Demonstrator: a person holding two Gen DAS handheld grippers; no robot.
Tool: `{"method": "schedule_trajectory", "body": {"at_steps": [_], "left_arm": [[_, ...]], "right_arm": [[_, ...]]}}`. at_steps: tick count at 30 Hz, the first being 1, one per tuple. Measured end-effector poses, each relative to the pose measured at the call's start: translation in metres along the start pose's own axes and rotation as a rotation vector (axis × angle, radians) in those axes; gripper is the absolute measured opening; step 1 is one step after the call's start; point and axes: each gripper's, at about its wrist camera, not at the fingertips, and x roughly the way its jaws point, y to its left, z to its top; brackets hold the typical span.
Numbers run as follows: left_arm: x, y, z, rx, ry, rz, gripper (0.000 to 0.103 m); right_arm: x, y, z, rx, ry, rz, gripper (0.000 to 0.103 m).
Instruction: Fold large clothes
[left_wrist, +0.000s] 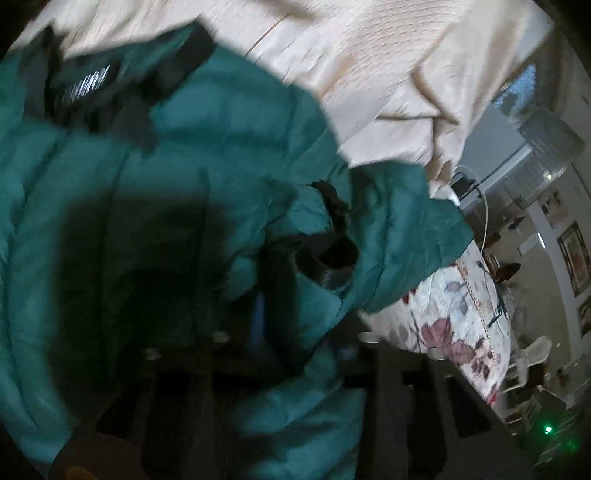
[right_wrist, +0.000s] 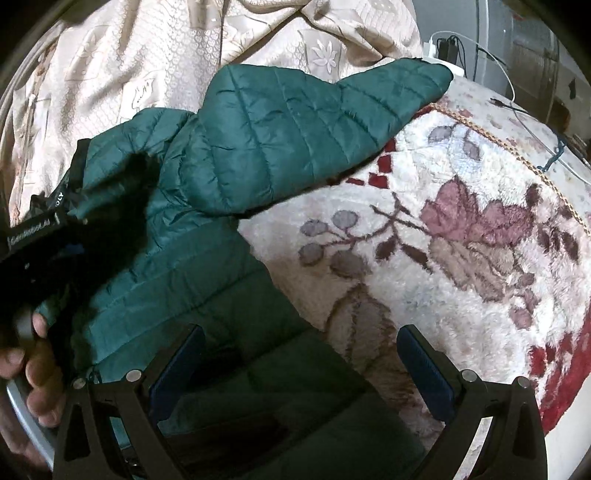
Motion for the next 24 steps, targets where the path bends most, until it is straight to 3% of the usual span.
{"method": "schedule_trajectory", "body": {"at_steps": [4,6,8,11,13,16,18,20,22,24], "left_arm": [[-0.038,0.0,-0.018,0.001,-0.015,-0.043,0.062],[-0.069,0.006,-0.03,0.001,-0.048,-0.057,0.063],[-0.106,0.022,-0.036,-0.013,-0.111,-0.025,0.063],[-0.163,0.064,-0.042,-0.058,-0.234,0.135,0.063],[-0.199,0.097,-0.039,-0.105,-0.307,0.264,0.062],[-0.229,0.131,-0.025,-0.153,-0.37,0.395,0.062],[-0.235,0.149,-0.011,-0.179,-0.369,0.439,0.062],[-0.231,0.158,-0.001,-0.176,-0.367,0.472,0.062],[-0.213,0.164,0.009,-0.173,-0.331,0.494,0.062],[-0.184,0.177,0.012,-0.187,-0.263,0.562,0.062]], "right_arm": [[-0.007,0.003,0.001,-0.013,-0.029,-0.006,0.103],[-0.015,0.006,0.001,-0.021,-0.055,0.009,0.103],[-0.028,0.011,0.003,-0.038,-0.106,0.035,0.103],[-0.054,0.036,0.005,-0.144,-0.228,0.099,0.103],[-0.056,0.061,0.011,-0.232,-0.248,0.17,0.103],[-0.053,0.129,0.029,-0.391,-0.283,0.261,0.103],[-0.043,0.164,0.041,-0.426,-0.257,0.32,0.103],[-0.017,0.191,0.054,-0.395,-0.171,0.427,0.103],[0.013,0.206,0.054,-0.411,-0.117,0.388,0.103],[0.066,0.208,0.051,-0.396,0.044,0.33,0.103]]}}
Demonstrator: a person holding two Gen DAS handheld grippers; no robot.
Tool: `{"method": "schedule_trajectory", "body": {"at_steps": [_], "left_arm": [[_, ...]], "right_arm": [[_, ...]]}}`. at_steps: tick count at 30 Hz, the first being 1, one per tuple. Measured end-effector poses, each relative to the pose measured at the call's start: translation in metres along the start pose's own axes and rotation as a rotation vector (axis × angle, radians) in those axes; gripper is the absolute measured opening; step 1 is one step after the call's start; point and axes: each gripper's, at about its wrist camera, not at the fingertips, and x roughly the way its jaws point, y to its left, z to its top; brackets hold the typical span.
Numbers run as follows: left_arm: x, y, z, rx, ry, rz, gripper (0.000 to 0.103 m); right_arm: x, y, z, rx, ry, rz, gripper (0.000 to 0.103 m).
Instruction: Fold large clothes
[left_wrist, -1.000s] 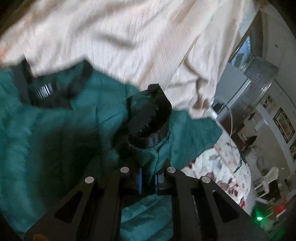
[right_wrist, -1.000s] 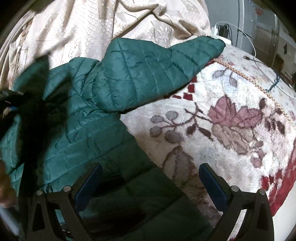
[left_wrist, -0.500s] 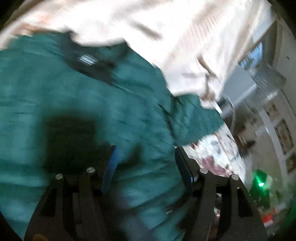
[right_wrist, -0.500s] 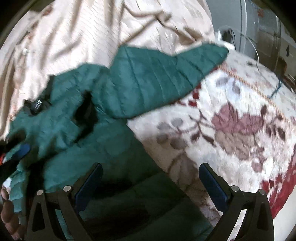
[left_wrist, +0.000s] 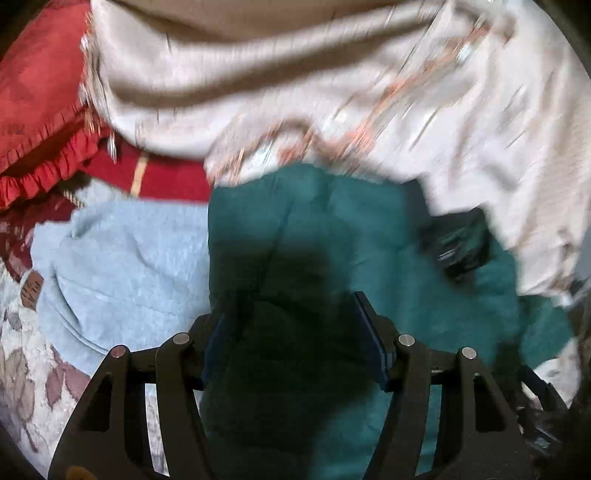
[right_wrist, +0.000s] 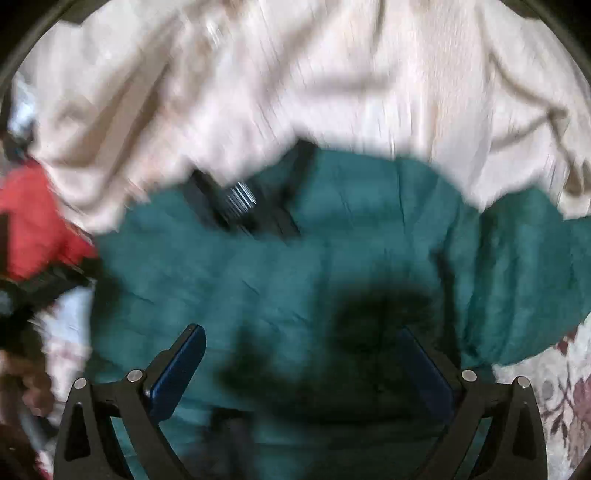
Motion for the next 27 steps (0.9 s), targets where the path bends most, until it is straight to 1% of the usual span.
{"method": "schedule_trajectory", "body": {"at_steps": [1,2,3,4,6,7,9,10,12,14,15,16,18,20,21,23,25,27], "left_arm": [[0.019,0.001,-0.005,0.005,0.05,0.049,0.063],[0.03,0.003,-0.009,-0.002,0.074,0.056,0.066],[0.039,0.007,-0.015,-0.023,0.084,0.049,0.072],[0.041,0.012,-0.019,-0.049,0.077,0.05,0.077],[0.038,0.021,-0.022,-0.098,0.073,0.029,0.078],[0.032,0.023,-0.024,-0.115,0.067,0.03,0.078],[0.012,0.022,-0.029,-0.103,0.023,0.081,0.078],[-0.003,0.018,-0.035,-0.083,-0.005,0.101,0.078],[-0.028,0.013,-0.049,-0.072,-0.038,0.098,0.078],[-0.047,0.007,-0.065,-0.068,-0.036,0.068,0.078],[-0.054,0.003,-0.073,-0.064,-0.029,0.057,0.078],[-0.065,-0.001,-0.084,-0.062,-0.014,0.049,0.078],[-0.076,-0.012,-0.094,-0.055,0.011,0.05,0.078],[-0.09,-0.019,-0.104,-0.056,0.035,0.052,0.078],[-0.098,-0.028,-0.109,-0.066,0.038,0.045,0.078],[-0.117,-0.04,-0.115,-0.083,0.021,0.029,0.078],[-0.131,-0.048,-0.122,-0.102,-0.007,0.006,0.078],[-0.136,-0.055,-0.133,-0.117,-0.048,-0.017,0.078]], "right_arm": [[0.021,-0.016,-0.005,0.071,0.064,0.054,0.103],[0.022,-0.023,-0.004,0.104,0.051,0.093,0.103],[0.02,-0.028,-0.001,0.122,0.044,0.115,0.103],[0.02,-0.028,0.0,0.12,0.047,0.125,0.103],[0.024,-0.024,-0.001,0.091,0.057,0.119,0.103],[0.025,-0.019,-0.001,0.072,0.062,0.106,0.103],[0.023,-0.013,-0.001,0.053,0.059,0.103,0.103],[0.017,-0.012,-0.002,0.06,0.033,0.109,0.103],[-0.002,-0.014,-0.007,0.079,-0.019,0.126,0.103],[-0.025,-0.02,-0.014,0.094,-0.078,0.096,0.103],[-0.037,-0.026,-0.019,0.103,-0.108,0.064,0.103],[-0.043,-0.033,-0.021,0.117,-0.123,0.048,0.103],[-0.062,-0.053,-0.033,0.186,-0.155,0.016,0.103],[-0.076,-0.077,-0.037,0.226,-0.157,-0.023,0.103],[-0.082,-0.087,-0.036,0.216,-0.155,-0.034,0.103],[-0.095,-0.113,-0.035,0.15,-0.166,-0.056,0.103],[-0.108,-0.152,-0.036,0.104,-0.18,-0.118,0.103],[-0.117,-0.185,-0.034,0.103,-0.194,-0.173,0.103]]}}
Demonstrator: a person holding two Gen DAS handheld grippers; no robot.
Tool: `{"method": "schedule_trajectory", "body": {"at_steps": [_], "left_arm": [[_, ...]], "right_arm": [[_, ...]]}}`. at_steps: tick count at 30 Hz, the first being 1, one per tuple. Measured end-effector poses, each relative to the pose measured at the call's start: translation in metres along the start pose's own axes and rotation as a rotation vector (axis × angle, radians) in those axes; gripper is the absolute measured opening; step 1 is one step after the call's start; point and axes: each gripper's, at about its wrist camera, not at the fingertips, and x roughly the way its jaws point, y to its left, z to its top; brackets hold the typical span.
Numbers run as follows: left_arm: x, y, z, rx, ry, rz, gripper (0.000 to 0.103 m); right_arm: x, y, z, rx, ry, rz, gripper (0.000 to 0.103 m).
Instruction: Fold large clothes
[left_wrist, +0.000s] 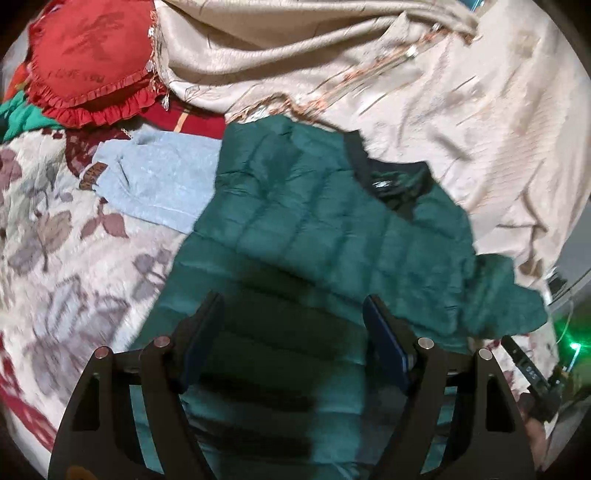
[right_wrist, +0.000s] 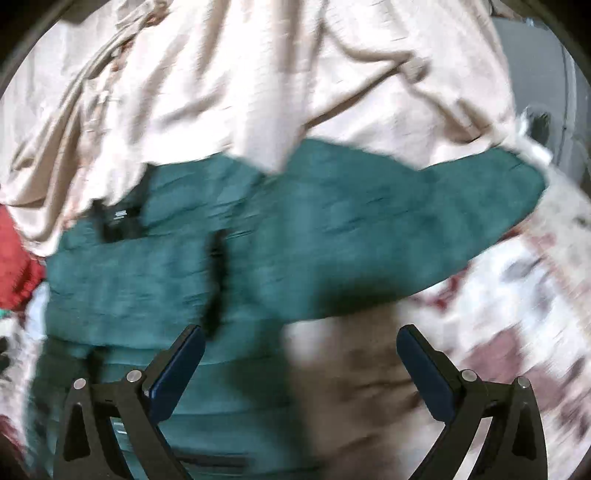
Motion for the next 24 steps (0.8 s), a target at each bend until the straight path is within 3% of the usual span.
{"method": "schedule_trajectory", "body": {"at_steps": [4,6,9,11,13,15,18,19,20,22,24], "left_arm": [[0.02,-0.006,-0.022,0.092,-0.076,0.086,0.078],[0.044,-0.003,-0.027,0.091,-0.001,0.173,0.078],[0.062,0.002,-0.026,0.056,0.064,0.137,0.078],[0.064,-0.002,-0.022,0.083,0.053,0.148,0.078],[0.067,-0.006,-0.018,0.104,0.045,0.133,0.078],[0.07,-0.006,-0.016,0.109,0.051,0.126,0.078],[0.076,-0.009,-0.019,0.127,0.073,0.139,0.078],[0.078,-0.01,-0.019,0.135,0.077,0.144,0.078],[0.078,-0.01,-0.02,0.138,0.073,0.148,0.078],[0.076,-0.011,-0.02,0.144,0.058,0.162,0.078],[0.074,-0.011,-0.02,0.155,0.047,0.184,0.078]], "right_arm": [[-0.002,-0.089,0.027,0.073,-0.058,-0.109,0.101],[-0.002,-0.131,0.045,0.114,-0.074,-0.122,0.099],[0.011,-0.184,0.07,0.209,-0.078,-0.128,0.095],[0.031,-0.217,0.08,0.282,-0.029,-0.092,0.093],[0.052,-0.234,0.086,0.33,0.017,-0.04,0.09],[0.061,-0.233,0.096,0.313,-0.019,-0.001,0.089],[0.075,-0.224,0.107,0.255,-0.017,-0.03,0.089],[0.078,-0.218,0.108,0.23,-0.013,-0.06,0.084],[0.08,-0.212,0.109,0.2,0.003,-0.113,0.059],[0.076,-0.209,0.112,0.203,0.017,-0.101,0.019],[0.055,-0.196,0.112,0.152,-0.038,-0.137,0.014]]}}
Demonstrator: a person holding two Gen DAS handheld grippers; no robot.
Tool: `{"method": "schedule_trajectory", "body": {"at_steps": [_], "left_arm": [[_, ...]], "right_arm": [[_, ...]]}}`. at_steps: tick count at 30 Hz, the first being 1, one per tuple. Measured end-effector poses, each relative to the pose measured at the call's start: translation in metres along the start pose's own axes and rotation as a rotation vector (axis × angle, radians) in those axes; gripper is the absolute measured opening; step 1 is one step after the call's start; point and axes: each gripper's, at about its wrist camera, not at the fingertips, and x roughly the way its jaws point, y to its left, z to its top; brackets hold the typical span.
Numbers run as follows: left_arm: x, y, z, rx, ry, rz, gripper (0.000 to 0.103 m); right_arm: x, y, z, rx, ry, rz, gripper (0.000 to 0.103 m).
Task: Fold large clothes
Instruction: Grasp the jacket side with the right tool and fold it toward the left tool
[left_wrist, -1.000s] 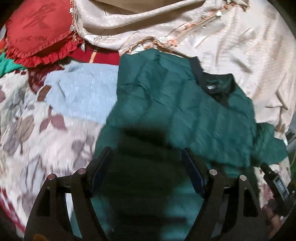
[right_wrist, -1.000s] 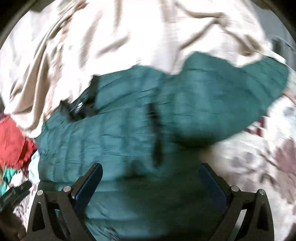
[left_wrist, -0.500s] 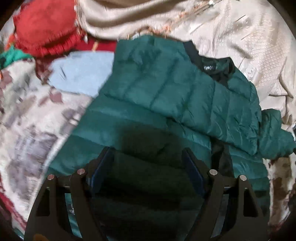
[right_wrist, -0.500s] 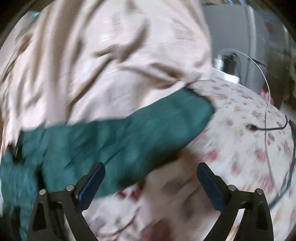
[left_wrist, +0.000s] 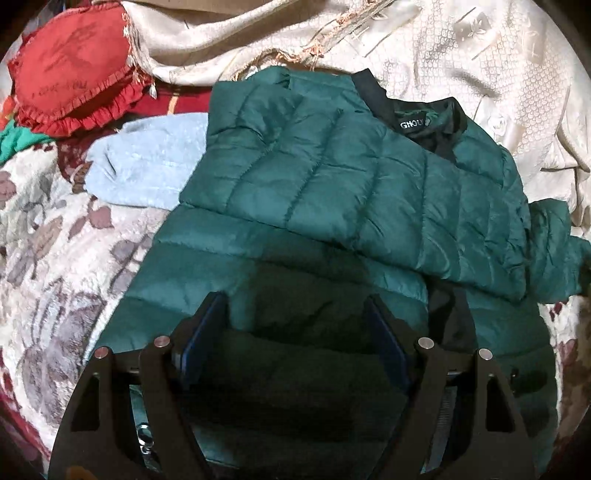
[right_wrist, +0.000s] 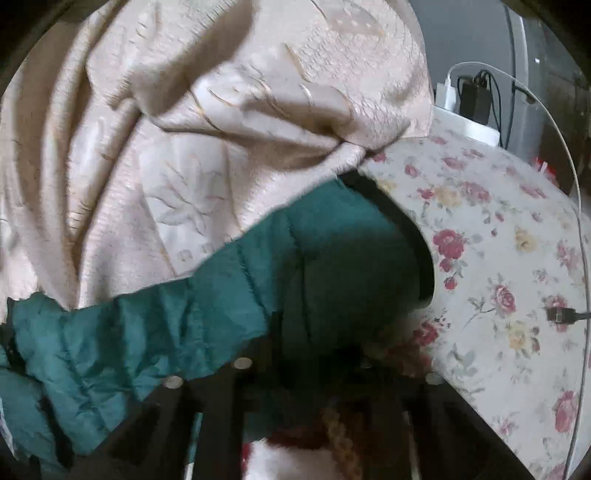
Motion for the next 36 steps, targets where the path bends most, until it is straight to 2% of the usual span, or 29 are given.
{"method": "schedule_trajectory", "body": {"at_steps": [6,10,13,18,21,23,26,31,33,34,35,36], "left_arm": [[0.002,0.007,0.0,0.002,-0.002,0.088,0.078],[-0.002,0.015,0.0,0.002,-0.024,0.196,0.078],[0.0,0.024,-0.001,-0.007,-0.012,0.257,0.078],[0.016,0.033,-0.005,-0.015,0.028,0.264,0.083],[0.017,0.036,-0.007,-0.023,0.033,0.247,0.086],[0.018,0.04,-0.006,-0.039,0.037,0.229,0.087],[0.019,0.039,-0.006,-0.041,0.038,0.227,0.088],[0.022,0.039,-0.005,-0.04,0.041,0.229,0.091],[0.022,0.038,-0.006,-0.039,0.04,0.231,0.091],[0.022,0.038,-0.006,-0.039,0.039,0.231,0.091],[0.021,0.038,-0.006,-0.041,0.038,0.233,0.091],[0.022,0.038,-0.006,-0.041,0.038,0.233,0.091]], "right_arm": [[-0.084,0.066,-0.022,-0.122,-0.128,0.03,0.013],[-0.132,0.142,-0.049,-0.203,-0.171,0.155,0.012],[-0.153,0.217,-0.076,-0.28,-0.168,0.263,0.011],[-0.153,0.326,-0.127,-0.357,-0.107,0.433,0.011],[-0.132,0.382,-0.16,-0.427,-0.038,0.519,0.011],[-0.113,0.406,-0.181,-0.459,0.011,0.546,0.012],[-0.089,0.422,-0.204,-0.486,0.072,0.525,0.012],[-0.088,0.411,-0.197,-0.449,0.111,0.56,0.014],[-0.096,0.402,-0.199,-0.457,0.106,0.555,0.027],[-0.1,0.397,-0.201,-0.455,0.088,0.553,0.047],[-0.105,0.393,-0.202,-0.455,0.07,0.55,0.058],[-0.11,0.389,-0.203,-0.456,0.06,0.551,0.061]]}}
